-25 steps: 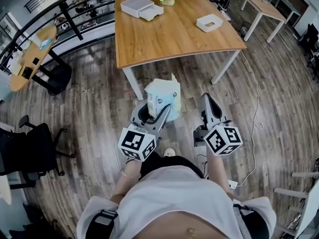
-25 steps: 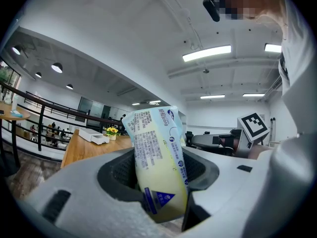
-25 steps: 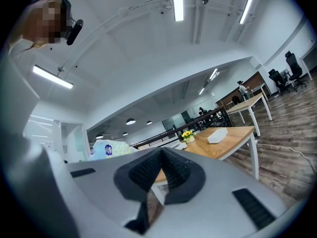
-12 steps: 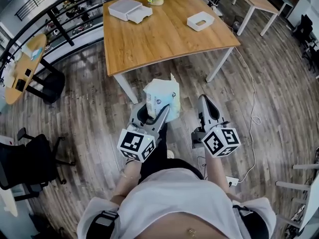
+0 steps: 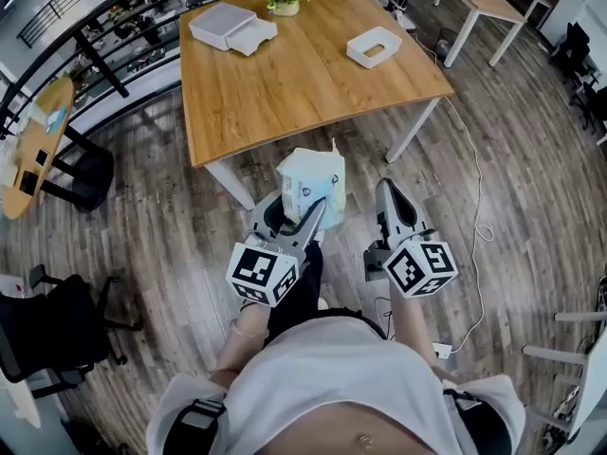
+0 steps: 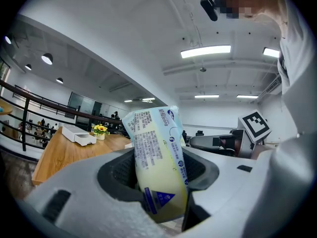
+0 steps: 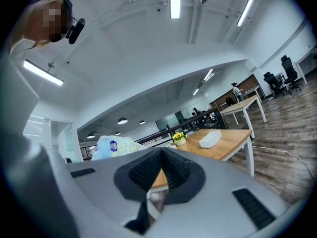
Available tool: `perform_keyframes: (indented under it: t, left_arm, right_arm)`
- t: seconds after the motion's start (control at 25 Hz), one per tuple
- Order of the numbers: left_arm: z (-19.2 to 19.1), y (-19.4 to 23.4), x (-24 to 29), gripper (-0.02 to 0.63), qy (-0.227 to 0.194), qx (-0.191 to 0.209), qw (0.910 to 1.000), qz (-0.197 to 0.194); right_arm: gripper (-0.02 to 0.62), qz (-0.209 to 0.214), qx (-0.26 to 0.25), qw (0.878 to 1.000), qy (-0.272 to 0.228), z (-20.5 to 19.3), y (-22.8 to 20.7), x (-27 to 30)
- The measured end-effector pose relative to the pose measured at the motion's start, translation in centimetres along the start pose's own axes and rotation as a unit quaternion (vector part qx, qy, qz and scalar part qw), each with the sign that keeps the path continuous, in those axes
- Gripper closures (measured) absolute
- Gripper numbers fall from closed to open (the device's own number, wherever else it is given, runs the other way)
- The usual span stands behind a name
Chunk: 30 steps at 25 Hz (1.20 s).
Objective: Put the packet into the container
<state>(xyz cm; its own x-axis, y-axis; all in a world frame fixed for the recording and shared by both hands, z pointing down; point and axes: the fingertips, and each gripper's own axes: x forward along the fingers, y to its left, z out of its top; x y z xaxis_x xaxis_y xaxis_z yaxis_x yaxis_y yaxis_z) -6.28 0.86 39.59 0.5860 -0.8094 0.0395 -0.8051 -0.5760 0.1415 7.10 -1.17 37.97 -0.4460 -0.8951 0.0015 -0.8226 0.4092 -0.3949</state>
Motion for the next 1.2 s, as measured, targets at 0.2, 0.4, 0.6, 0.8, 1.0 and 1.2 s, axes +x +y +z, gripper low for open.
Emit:
perform_keyframes:
  t: [0.2, 0.4, 0.6, 0.8, 1.0, 1.2]
  left_arm:
    - [0.2, 2.1, 3.5, 0.393, 0.007, -0.004, 0.9999, -0.006]
    - [0.8, 4.8, 7.2, 0.393, 0.015, -0.006, 0.9998, -0.011]
    - [1.8, 7.9, 11.3, 0.391, 0.022, -0.004, 0.9996, -0.018]
    - [2.5, 10.9, 14.6, 0.393, 0.025, 0.001, 0.9993, -0.026]
    - [2.9, 13.4, 17.2, 0.393, 0.025, 0.002, 0.9992, -0.031]
    - [3.4, 15.6, 20.1, 0.391, 0.021, 0.002, 0.999, -0.04]
  right_arm:
    - [0.584, -0.008, 0.003, 1.0, 0.005, 0.5, -2.1, 3.5]
    - [0.584, -0.014, 0.004, 1.0, 0.009, 1.5, -3.8, 7.6]
    - [0.584, -0.023, 0.01, 1.0, 0.008, 2.6, -5.8, 12.2]
    - [0.584, -0.029, 0.014, 0.999, 0.004, 3.1, -7.3, 16.3]
    - [0.584, -0.031, 0.014, 0.999, 0.002, 3.4, -8.2, 19.7]
    - [0.584, -0.035, 0.015, 0.999, -0.006, 4.2, -9.4, 22.9]
